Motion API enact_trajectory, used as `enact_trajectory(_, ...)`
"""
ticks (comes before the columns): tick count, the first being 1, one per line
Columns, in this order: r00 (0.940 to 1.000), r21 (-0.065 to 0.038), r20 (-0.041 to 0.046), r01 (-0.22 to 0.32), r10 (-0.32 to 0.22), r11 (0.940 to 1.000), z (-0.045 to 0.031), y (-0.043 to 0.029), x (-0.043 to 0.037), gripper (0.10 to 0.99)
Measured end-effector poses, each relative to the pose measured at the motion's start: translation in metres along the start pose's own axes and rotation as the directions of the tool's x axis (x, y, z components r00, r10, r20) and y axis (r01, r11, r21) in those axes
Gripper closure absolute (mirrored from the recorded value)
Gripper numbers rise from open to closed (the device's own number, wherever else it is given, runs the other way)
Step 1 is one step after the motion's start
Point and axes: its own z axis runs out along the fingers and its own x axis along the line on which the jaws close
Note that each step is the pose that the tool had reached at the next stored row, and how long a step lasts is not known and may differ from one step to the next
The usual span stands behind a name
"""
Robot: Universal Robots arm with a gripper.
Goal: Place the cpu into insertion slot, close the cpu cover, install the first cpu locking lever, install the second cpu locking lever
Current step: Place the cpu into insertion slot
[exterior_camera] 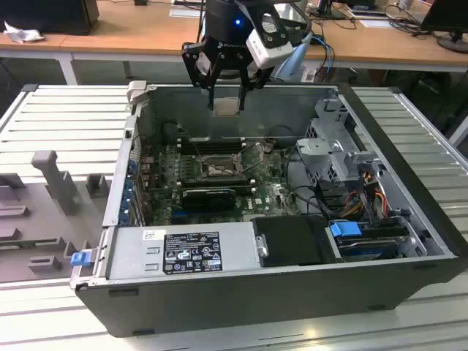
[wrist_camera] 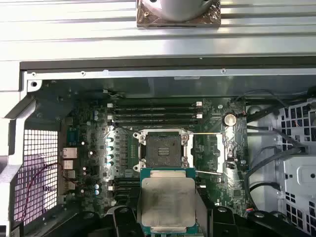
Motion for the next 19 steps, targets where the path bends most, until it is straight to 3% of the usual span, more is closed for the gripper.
enact_trajectory(19,0.9988,-0.001,0.0044,-0.049,0.049,0.9988,0.0,0.0,0.0001,0.561)
